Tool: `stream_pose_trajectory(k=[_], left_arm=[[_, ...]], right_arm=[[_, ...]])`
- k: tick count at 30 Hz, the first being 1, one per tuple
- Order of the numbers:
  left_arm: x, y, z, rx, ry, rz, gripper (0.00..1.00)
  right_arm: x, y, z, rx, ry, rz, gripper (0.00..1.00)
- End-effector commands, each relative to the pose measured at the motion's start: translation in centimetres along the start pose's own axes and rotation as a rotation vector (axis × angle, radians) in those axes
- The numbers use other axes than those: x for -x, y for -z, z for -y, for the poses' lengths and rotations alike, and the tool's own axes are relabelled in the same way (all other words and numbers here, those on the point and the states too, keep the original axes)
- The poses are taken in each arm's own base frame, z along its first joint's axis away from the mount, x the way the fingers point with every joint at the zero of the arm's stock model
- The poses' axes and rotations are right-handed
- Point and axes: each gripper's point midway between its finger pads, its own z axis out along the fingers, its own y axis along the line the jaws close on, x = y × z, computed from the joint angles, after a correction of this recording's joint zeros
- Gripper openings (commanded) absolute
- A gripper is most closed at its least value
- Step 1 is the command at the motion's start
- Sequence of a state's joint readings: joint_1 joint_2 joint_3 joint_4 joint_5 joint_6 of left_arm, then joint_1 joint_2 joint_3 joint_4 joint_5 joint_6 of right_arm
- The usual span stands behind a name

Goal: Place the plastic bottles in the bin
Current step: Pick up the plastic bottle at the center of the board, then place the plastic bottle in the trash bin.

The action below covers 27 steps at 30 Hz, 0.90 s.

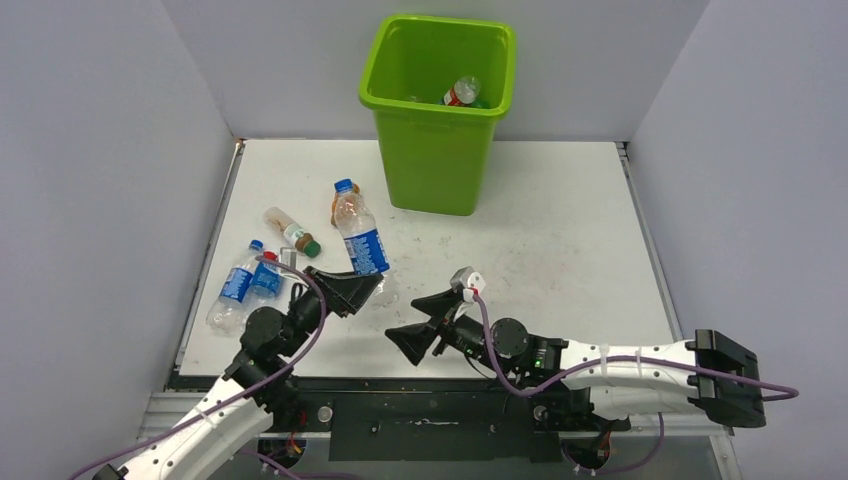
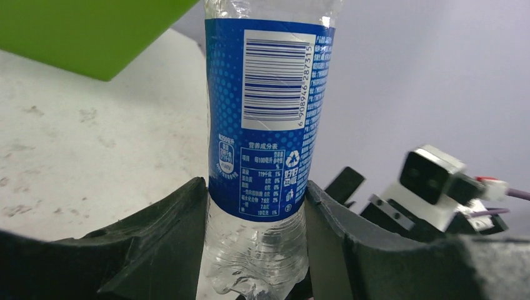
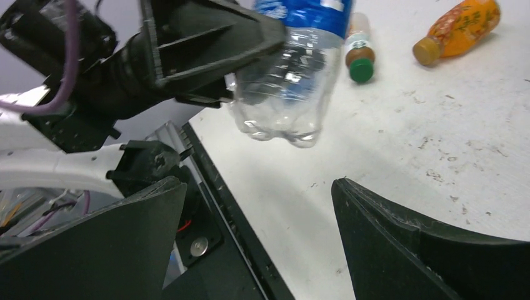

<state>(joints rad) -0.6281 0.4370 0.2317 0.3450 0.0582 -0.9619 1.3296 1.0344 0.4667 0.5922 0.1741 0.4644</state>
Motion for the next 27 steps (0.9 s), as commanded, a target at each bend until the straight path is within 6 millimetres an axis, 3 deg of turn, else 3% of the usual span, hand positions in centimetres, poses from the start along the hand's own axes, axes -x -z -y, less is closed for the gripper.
stream_pose_trajectory(k=[1, 9, 17, 22, 25, 27], left_arm=[[1.8, 0.6, 5.0, -0.202, 0.009, 0.08, 0.3], [1.0, 0.8, 6.1, -0.239, -0.011, 0.053, 0.29], [-0.1, 0.7, 6.4, -0.251, -0.027, 0.017, 0.27], [-0.6, 0.7, 6.8, -0.257, -0.041, 0.004, 0.27], [-0.5, 0.8, 6.9, -0.26, -0.038, 0.01, 0.28], [-0.4, 0.9, 7.0, -0.259, -0.037, 0.014, 0.41]], right_arm=[[3.9, -1.1, 0.4, -0.067, -0.059, 0.172, 0.9], [4.9, -2.7, -0.4, -0.057, -0.065, 0.213, 0.9], [4.7, -4.0, -0.5, -0.079, -0.048, 0.193, 0.9], [4.0, -4.6, -1.0, -0.056, -0.038, 0.163, 0.98], [3.5, -4.7, -1.0, -0.053, -0.029, 0.141, 0.73], [3.2, -4.5, -0.9, -0.053, -0.02, 0.13, 0.56]])
